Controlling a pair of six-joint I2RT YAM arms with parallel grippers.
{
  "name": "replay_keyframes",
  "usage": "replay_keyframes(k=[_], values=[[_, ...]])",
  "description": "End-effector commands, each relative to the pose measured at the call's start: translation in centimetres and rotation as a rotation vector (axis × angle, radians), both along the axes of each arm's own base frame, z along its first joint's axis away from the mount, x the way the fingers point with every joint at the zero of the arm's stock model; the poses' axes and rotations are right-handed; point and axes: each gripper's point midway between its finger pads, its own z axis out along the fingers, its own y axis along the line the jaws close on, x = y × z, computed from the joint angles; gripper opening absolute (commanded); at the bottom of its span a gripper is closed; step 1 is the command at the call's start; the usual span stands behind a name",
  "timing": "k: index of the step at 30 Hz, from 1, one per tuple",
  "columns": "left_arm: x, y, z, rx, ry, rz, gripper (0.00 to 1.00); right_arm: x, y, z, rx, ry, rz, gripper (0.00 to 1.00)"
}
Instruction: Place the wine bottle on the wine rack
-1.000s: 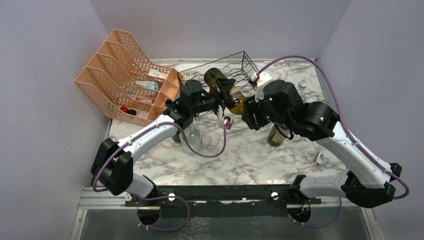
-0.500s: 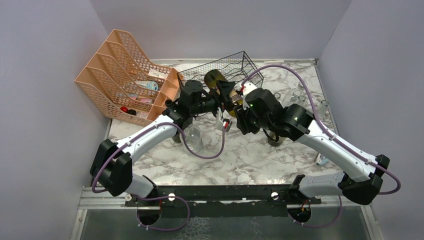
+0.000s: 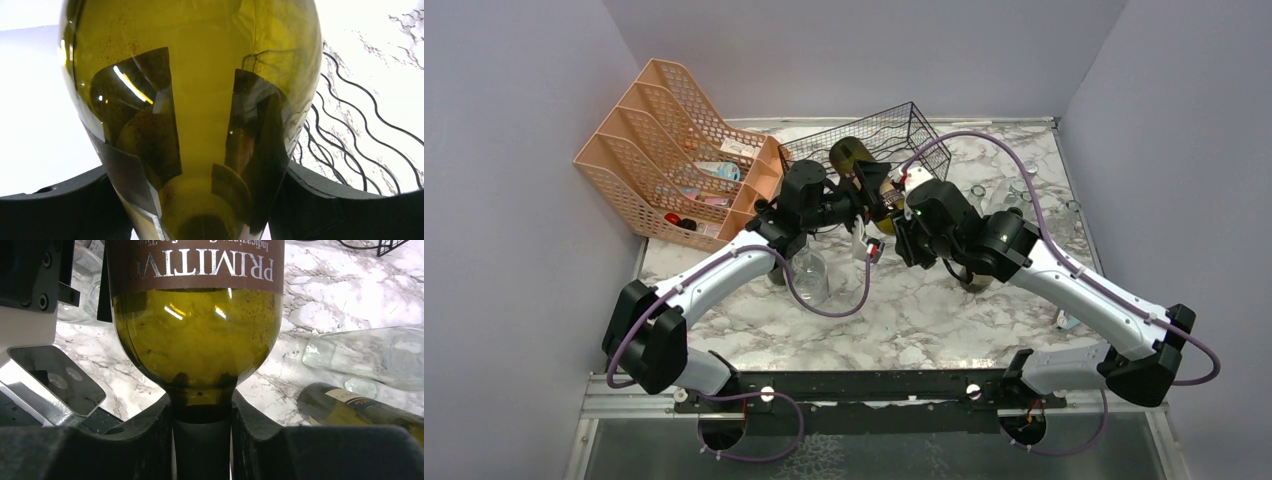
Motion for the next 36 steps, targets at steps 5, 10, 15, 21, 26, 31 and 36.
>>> replay_keyframes(k=[5, 10, 15, 21, 26, 31, 36], values=[[-1.3, -0.2, 6.6, -0.169, -0.116, -0.026, 0.99, 3.0, -0.7, 5.3, 0.153, -0.238, -0.146, 0.01], [-0.9, -0.2, 5.3, -0.138, -0.052, -0.006, 0.99, 4.1, -2.4, 7.8, 0.188, -0.325, -0.261, 0.01], [-0.7, 0.3, 7.1, -0.259, 0.074, 0.045, 0.99, 4.1, -3.1, 7.4, 0.186, -0.324, -0.305, 0.01], [0.4, 2.2, 10.4, -0.580, 0.372, 0.196, 0.99, 3.5, -4.3, 6.1, 0.195, -0.294, -0.363, 0.01], [1.1, 4.9, 12.3, -0.886, 0.597, 0.332, 0.99, 2.7, -4.4, 5.5, 0.211, -0.270, -0.344, 0.01], [1.1, 8.4, 14.1, -1.167, 0.774, 0.455, 0.99, 1.0, -2.6, 3.8, 0.217, -0.194, -0.189, 0.01], [0.1, 9.1, 15.4, -1.241, 1.007, 0.533, 0.99, -1.5, 0.2, 1.5, 0.256, -0.121, 0.039, 0.01]])
